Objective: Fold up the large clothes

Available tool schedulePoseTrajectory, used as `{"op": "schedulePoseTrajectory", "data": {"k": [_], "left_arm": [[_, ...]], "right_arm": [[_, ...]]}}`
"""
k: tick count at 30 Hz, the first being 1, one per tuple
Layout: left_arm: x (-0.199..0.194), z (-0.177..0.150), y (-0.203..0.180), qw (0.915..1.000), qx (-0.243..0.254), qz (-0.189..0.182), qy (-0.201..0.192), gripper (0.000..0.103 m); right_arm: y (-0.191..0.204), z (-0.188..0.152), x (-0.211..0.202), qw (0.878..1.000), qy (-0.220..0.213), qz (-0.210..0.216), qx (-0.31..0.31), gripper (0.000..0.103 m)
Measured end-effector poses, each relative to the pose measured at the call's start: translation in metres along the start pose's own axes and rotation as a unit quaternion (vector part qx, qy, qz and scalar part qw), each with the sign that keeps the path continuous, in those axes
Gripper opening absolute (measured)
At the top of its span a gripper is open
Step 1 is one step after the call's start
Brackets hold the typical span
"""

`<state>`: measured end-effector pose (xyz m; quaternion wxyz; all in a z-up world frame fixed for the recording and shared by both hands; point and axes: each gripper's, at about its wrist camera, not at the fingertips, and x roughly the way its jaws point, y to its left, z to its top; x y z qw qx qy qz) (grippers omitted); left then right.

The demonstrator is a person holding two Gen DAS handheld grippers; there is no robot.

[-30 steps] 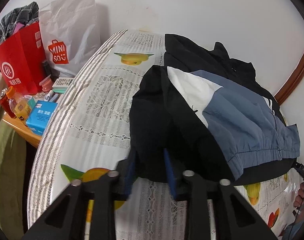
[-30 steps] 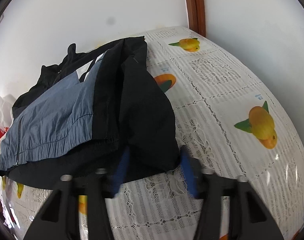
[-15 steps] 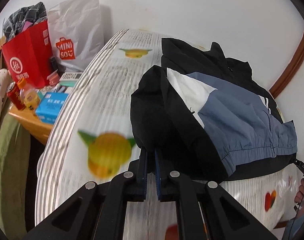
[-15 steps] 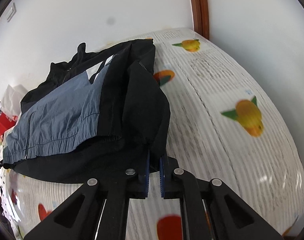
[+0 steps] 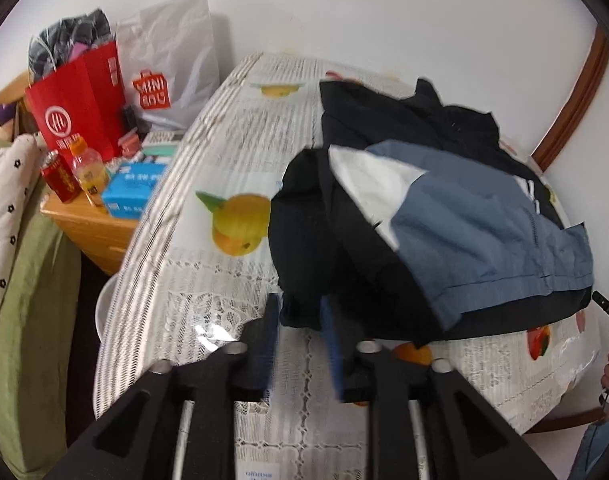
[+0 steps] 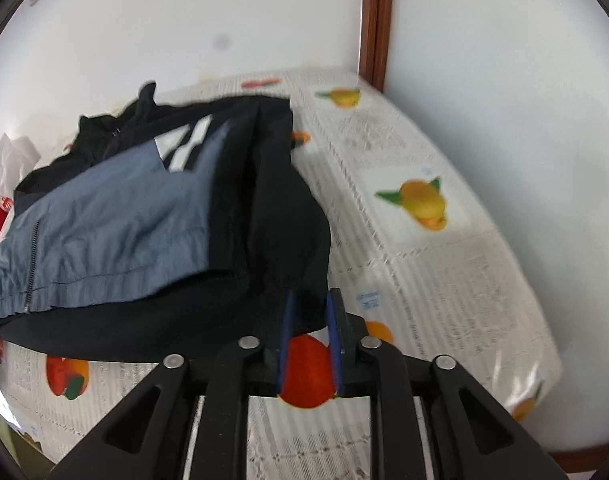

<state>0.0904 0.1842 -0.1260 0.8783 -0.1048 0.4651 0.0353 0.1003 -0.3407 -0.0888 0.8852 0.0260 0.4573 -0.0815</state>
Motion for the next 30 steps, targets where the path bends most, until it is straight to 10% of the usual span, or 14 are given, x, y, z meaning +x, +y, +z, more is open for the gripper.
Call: {"op": "schedulePoseTrajectory", "data": {"k": [2, 11, 24, 30], "left_arm": [[-0.009, 0.001, -0.006, 0.9998, 0.007, -0.007, -0.017, 0.044], [0.007, 0.012, -0.044, 0.9939, 0.007, -0.110, -0.001, 0.046], [0.051, 0.013, -0.054, 0.9934, -0.005, -0.107, 0.042, 0.046], [0.038, 0.017, -0.057, 0.9947, 0.006, -0.102, 0.008, 0.012]], "right_arm": [[0.005, 0.004, -0.015, 1.000, -0.019, -0.006, -0.008, 0.040], [0.047, 0.015, -0.024, 0.998, -0.041, 0.041, -0.035, 0.043], [0.065, 0.027, 0.017, 0.999, -0.023, 0.020, -0.025, 0.040], [0.078, 0.026, 0.018, 0.998, -0.033, 0.016, -0.049, 0.013]]}}
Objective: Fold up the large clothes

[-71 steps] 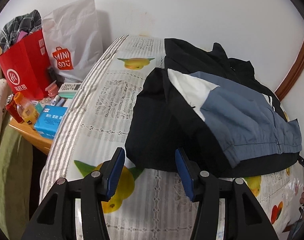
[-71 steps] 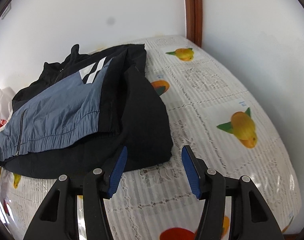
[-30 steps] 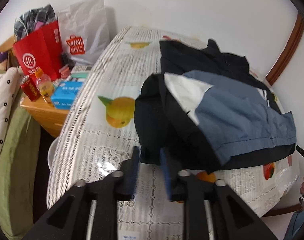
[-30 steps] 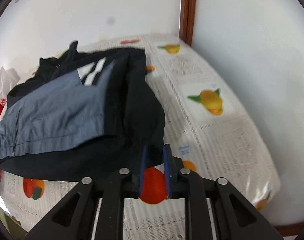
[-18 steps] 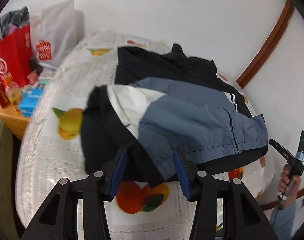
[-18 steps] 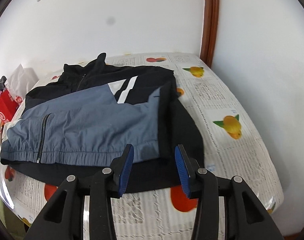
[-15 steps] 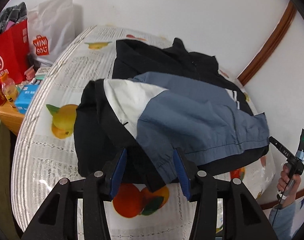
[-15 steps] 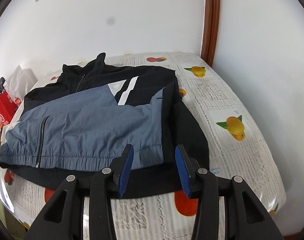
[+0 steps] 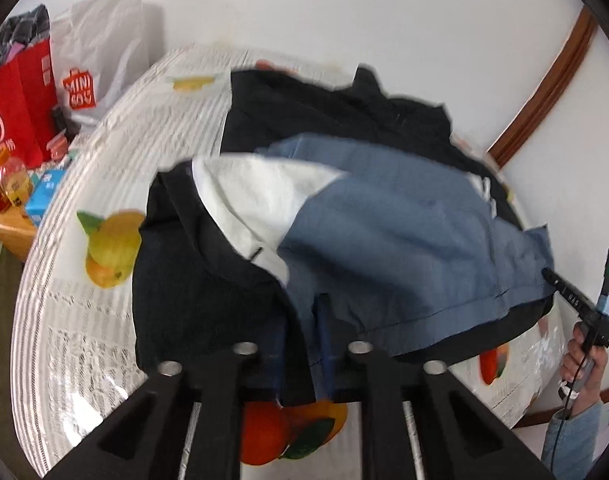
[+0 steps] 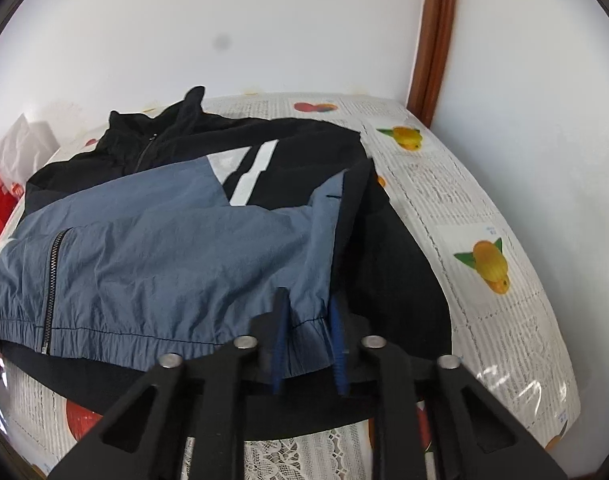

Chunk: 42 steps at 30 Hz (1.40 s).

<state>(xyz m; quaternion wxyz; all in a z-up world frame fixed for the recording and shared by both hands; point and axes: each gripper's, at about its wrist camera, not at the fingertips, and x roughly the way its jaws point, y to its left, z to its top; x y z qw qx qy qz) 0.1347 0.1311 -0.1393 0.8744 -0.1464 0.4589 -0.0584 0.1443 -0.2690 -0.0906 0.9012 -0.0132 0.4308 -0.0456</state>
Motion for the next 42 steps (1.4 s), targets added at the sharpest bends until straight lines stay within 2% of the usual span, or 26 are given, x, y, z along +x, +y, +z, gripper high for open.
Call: {"op": "schedulePoseTrajectory", "data": {"k": [2, 7, 12, 20, 32, 39, 42], "left_arm": [[-0.012, 0.007, -0.005, 0.9997, 0.013, -0.005, -0.018, 0.010], [-0.038, 0.035, -0.011, 0.9967, 0.022, -0.010, -0.078, 0.010], [-0.040, 0.061, -0.013, 0.9932, 0.036, 0.005, -0.111, 0.010], [0.000, 0.093, -0.003, 0.9944, 0.024, 0.024, -0.100, 0.010], [0.072, 0.116, 0.004, 0.9966, 0.036, 0.054, -0.051, 0.014], [0.085, 0.121, 0.002, 0.9970, 0.043, 0.052, -0.036, 0.015], [0.081, 0.122, 0.002, 0.9977, 0.039, 0.048, -0.029, 0.015]], "right_arm": [[0.000, 0.002, -0.009, 1.000, -0.012, 0.008, -0.002, 0.011], [-0.002, 0.014, -0.046, 0.997, -0.073, 0.035, 0.007, 0.010], [0.001, 0.036, -0.053, 0.995, -0.095, 0.036, 0.016, 0.010], [0.004, 0.069, -0.030, 0.994, -0.102, 0.035, 0.028, 0.010], [0.010, 0.082, 0.056, 0.998, -0.056, 0.018, 0.039, 0.011], [0.013, 0.080, 0.093, 0.999, -0.018, 0.005, 0.045, 0.014], [0.013, 0.080, 0.095, 0.999, -0.008, -0.003, 0.045, 0.020]]}}
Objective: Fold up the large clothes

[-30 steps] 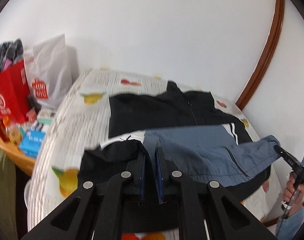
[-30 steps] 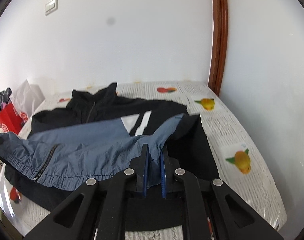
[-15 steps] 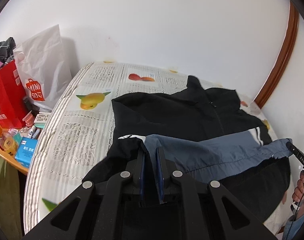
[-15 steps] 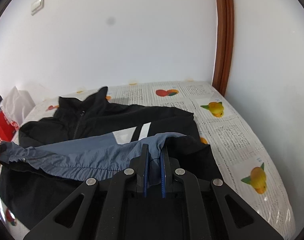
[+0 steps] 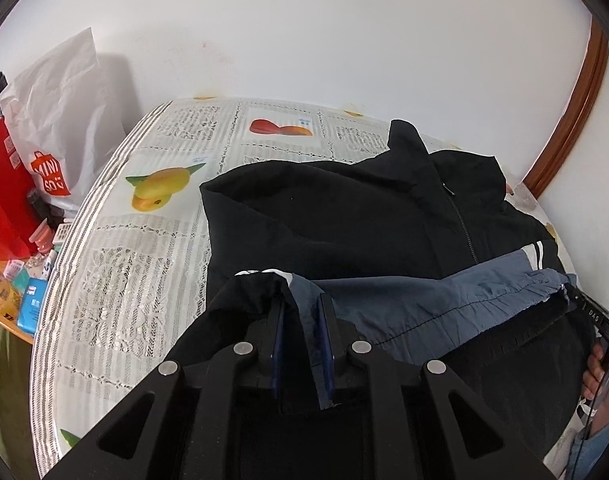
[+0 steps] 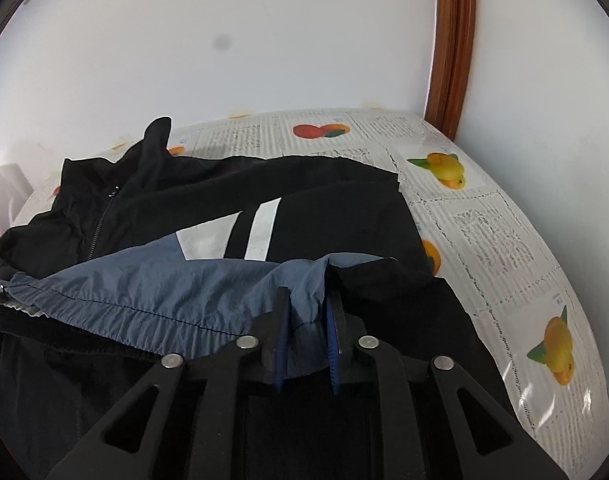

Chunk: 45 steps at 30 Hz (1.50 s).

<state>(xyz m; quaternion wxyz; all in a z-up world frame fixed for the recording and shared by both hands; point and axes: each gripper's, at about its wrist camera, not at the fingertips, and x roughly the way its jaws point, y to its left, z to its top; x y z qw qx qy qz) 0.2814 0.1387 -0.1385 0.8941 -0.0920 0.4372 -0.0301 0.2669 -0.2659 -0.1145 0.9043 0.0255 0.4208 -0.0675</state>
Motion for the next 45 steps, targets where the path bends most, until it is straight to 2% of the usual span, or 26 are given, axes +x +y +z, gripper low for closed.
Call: {"op": "schedulePoseTrajectory", "data": {"k": [4, 8, 12, 17, 19, 21, 23, 26, 29, 32, 36, 38, 39, 42, 45], "left_arm": [[-0.015, -0.002, 0.001, 1.0000, -0.003, -0.009, 0.001, 0.031], [-0.039, -0.014, -0.004, 0.9997, 0.007, -0.023, -0.006, 0.033], [-0.058, -0.030, -0.009, 0.9989, 0.007, -0.046, -0.006, 0.033], [-0.074, -0.055, -0.030, 0.9958, 0.053, -0.073, -0.019, 0.033], [-0.070, -0.062, -0.041, 0.9949, 0.073, -0.070, -0.009, 0.033], [-0.062, -0.065, -0.046, 0.9944, 0.069, -0.080, 0.005, 0.032], [-0.050, -0.065, -0.051, 0.9928, 0.062, -0.097, 0.031, 0.029], [-0.033, -0.065, -0.059, 0.9911, 0.060, -0.108, 0.050, 0.027], [-0.016, -0.064, -0.062, 0.9902, 0.045, -0.114, 0.068, 0.027], [-0.001, -0.062, -0.067, 0.9919, 0.028, -0.101, 0.071, 0.025], [0.004, -0.047, -0.070, 0.9974, 0.033, -0.055, 0.033, 0.020], [0.003, -0.040, -0.062, 0.9986, 0.031, -0.038, 0.021, 0.014], [0.002, -0.037, -0.059, 0.9988, 0.030, -0.034, 0.016, 0.014], [-0.003, -0.025, -0.045, 0.9995, 0.027, 0.008, -0.017, 0.014], [-0.002, -0.005, -0.025, 0.9997, 0.006, 0.009, -0.024, 0.014]], "right_arm": [[-0.009, 0.002, -0.016, 1.000, 0.016, 0.009, 0.011, 0.047], [-0.012, -0.002, -0.047, 0.999, 0.007, 0.043, 0.011, 0.051], [0.000, -0.014, -0.071, 0.998, -0.005, 0.058, -0.013, 0.052], [0.025, -0.034, -0.084, 0.994, 0.003, 0.098, -0.052, 0.052], [0.036, -0.042, -0.081, 0.992, 0.014, 0.106, -0.064, 0.051], [0.043, -0.047, -0.076, 0.991, 0.024, 0.108, -0.070, 0.048], [0.049, -0.050, -0.069, 0.991, 0.034, 0.103, -0.077, 0.036], [0.054, -0.049, -0.055, 0.991, 0.058, 0.091, -0.080, 0.027], [0.052, -0.048, -0.041, 0.991, 0.077, 0.085, -0.067, 0.024], [0.052, -0.046, -0.026, 0.991, 0.094, 0.076, -0.051, 0.023], [0.056, -0.032, -0.014, 0.992, 0.097, 0.069, -0.046, 0.023], [0.056, -0.022, -0.009, 0.992, 0.094, 0.065, -0.050, 0.023], [0.055, -0.017, -0.007, 0.993, 0.089, 0.062, -0.051, 0.022], [0.050, 0.002, -0.003, 0.995, 0.065, 0.051, -0.053, 0.022], [0.047, 0.024, -0.002, 0.996, 0.031, 0.051, -0.063, 0.026]]}}
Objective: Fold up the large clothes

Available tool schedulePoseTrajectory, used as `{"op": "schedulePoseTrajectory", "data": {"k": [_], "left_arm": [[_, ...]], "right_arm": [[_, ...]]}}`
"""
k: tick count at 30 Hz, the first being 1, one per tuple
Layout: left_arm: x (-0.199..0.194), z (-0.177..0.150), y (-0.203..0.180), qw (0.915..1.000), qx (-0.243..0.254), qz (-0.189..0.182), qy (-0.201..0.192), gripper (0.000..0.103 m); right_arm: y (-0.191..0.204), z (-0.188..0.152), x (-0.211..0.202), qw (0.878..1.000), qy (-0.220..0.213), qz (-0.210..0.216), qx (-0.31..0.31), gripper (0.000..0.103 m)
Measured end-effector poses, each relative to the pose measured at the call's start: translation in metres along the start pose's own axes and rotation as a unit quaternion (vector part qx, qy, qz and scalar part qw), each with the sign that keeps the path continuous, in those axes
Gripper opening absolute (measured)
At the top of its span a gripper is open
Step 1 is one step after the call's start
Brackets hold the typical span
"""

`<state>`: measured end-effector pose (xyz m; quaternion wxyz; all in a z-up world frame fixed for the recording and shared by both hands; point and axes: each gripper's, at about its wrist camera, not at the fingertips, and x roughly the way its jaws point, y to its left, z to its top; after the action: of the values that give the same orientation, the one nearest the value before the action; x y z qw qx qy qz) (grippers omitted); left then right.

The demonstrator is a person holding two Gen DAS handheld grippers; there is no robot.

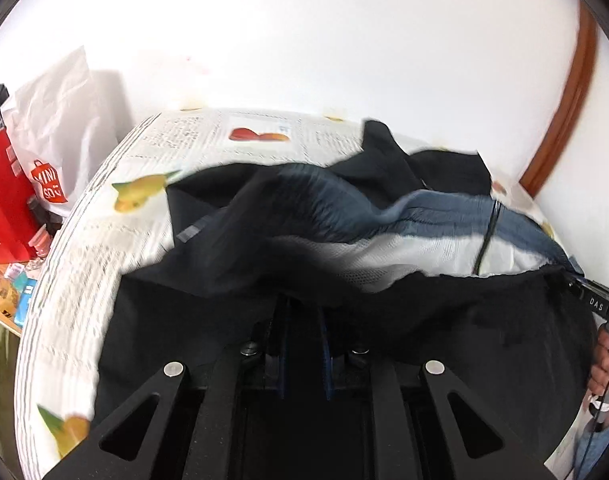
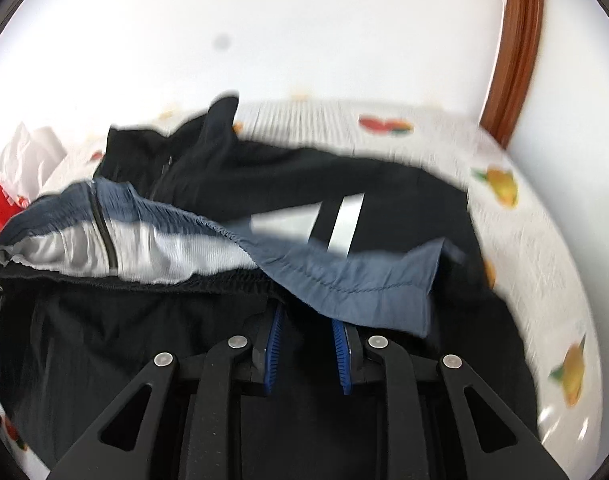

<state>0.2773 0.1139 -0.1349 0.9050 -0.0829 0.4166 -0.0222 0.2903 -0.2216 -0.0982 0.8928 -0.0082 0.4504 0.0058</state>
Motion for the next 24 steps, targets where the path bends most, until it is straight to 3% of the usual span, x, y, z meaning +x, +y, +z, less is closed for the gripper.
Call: {"op": "schedulePoseTrajectory", "data": {"k": [2, 4, 12, 16, 21, 24], "left_arm": [[0.007, 0.009, 0.008, 0.9999, -0.003, 0.010, 0.003, 0.014], [0.015, 0.016, 0.013, 0.9998, -0.003, 0.016, 0.007, 0.014], [0.045, 0.017, 0.019, 0.9992, 0.001, 0.030, 0.025, 0.014], [0.050, 0.016, 0.015, 0.9991, 0.009, 0.035, 0.024, 0.014], [0.045, 0.017, 0.013, 0.9989, 0.017, 0.038, 0.022, 0.014], [0.036, 0.018, 0.010, 0.9993, 0.022, 0.028, 0.007, 0.014]], "right_arm": [[-0.001, 0.012, 0.002, 1.000, -0.014, -0.006, -0.004, 0.035], [0.001, 0.023, 0.005, 0.999, -0.030, -0.013, -0.018, 0.038], [-0.008, 0.045, 0.023, 0.998, -0.044, -0.014, -0.031, 0.044], [-0.018, 0.058, 0.014, 0.997, -0.065, -0.039, -0.027, 0.044], [-0.024, 0.057, -0.020, 0.995, -0.092, -0.032, -0.027, 0.045], [-0.023, 0.046, -0.025, 0.996, -0.078, 0.013, -0.032, 0.045]]}}
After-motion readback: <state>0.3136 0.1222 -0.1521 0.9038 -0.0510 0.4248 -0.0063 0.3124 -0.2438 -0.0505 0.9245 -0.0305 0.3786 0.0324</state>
